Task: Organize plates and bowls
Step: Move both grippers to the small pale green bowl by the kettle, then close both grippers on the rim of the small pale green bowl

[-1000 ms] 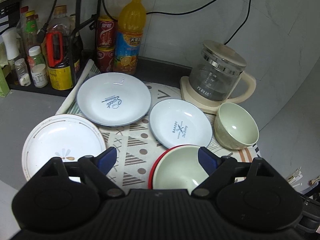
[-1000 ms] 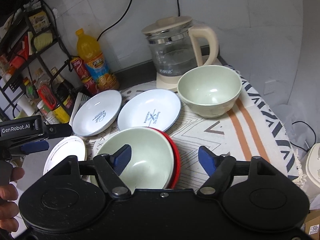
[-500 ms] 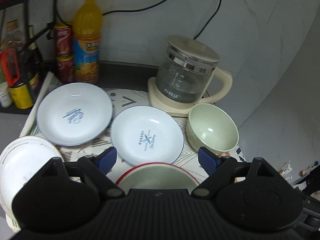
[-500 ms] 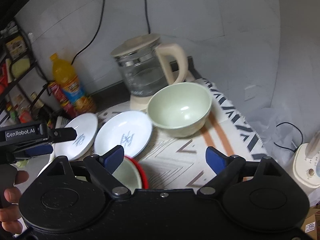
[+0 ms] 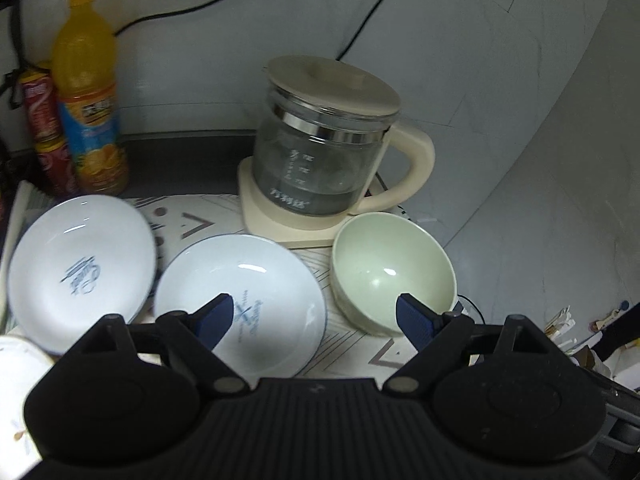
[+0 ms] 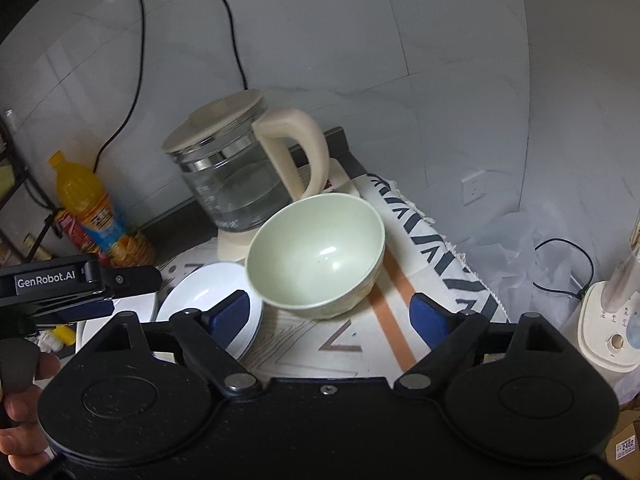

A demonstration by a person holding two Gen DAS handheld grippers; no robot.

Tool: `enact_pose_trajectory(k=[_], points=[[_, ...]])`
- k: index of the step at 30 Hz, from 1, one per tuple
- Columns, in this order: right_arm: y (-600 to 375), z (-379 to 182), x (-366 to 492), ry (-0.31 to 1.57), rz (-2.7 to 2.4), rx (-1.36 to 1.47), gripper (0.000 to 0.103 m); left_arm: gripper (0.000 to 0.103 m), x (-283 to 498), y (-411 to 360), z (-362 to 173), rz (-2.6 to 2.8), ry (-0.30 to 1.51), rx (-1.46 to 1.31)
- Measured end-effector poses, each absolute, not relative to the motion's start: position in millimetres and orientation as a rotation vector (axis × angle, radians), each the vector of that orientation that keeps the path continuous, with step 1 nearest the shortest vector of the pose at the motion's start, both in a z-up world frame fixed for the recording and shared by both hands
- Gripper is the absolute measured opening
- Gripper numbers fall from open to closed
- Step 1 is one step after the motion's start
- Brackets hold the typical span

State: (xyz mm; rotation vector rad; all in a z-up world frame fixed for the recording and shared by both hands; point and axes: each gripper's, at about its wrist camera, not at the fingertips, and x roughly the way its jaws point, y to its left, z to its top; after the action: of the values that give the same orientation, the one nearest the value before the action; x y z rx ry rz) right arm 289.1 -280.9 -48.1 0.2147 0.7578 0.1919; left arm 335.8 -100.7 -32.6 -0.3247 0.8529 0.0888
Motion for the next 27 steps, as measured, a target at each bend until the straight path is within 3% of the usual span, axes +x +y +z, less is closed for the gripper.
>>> enact_pose_trajectory(k=[5,19,24,27], points=[[-284,-57,310,0.787,0.164,0.234,0.074,0.084,367,-106,-42,0.042,0.877,-0.312],[-282,-87,357,0.89,0.1,0.233,0.061,0.072,427,-108,-86,-0.026,0.991,-0.328],[-283,-99,367,0.923,0.081,0.243,0.05,0.06,444,-111,-101,-0.052,1.031,-0.329],[-283,-105,370,0.933,0.08,0.25,0.047,0.057,452,-114,-109,-0.058,1.048,-0.322]])
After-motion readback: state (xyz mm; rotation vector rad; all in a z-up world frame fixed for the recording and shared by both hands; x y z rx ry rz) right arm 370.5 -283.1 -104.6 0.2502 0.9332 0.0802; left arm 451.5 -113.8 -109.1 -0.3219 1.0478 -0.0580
